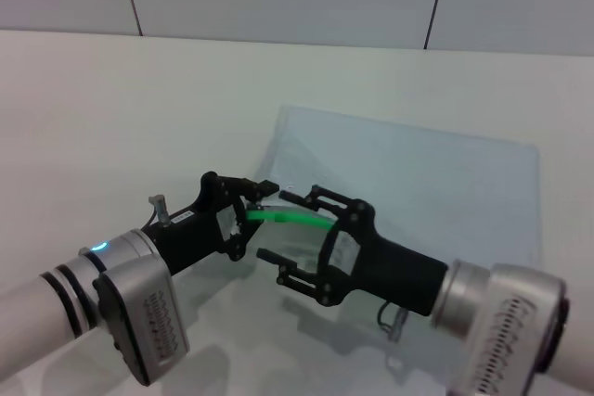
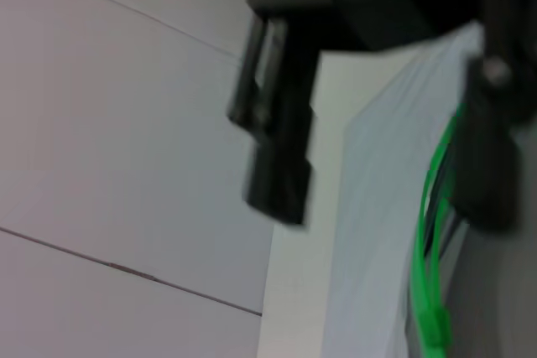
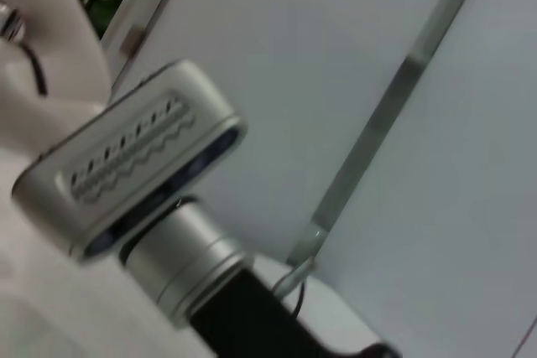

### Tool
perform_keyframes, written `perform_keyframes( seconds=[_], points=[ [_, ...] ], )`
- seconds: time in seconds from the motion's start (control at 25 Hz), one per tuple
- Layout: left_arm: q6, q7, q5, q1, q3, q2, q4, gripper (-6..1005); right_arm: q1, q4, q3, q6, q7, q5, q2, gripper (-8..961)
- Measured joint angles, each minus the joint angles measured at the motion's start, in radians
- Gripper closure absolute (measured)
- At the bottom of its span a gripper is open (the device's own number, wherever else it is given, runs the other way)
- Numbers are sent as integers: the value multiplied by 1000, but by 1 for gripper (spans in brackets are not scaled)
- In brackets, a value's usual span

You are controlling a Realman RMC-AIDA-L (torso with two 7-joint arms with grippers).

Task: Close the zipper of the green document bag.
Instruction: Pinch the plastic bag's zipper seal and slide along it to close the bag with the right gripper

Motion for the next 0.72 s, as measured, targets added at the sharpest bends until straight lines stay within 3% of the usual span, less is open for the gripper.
perform_keyframes(
  seconds=[0.2, 0.72],
  points=[
    [0, 0, 4, -2, 5, 0, 11, 951, 19, 48, -2, 130, -101, 3, 4, 303],
    [0, 28, 8, 2, 11, -1, 23, 952, 21, 63, 38, 226, -328, 15, 8, 332]
  ],
)
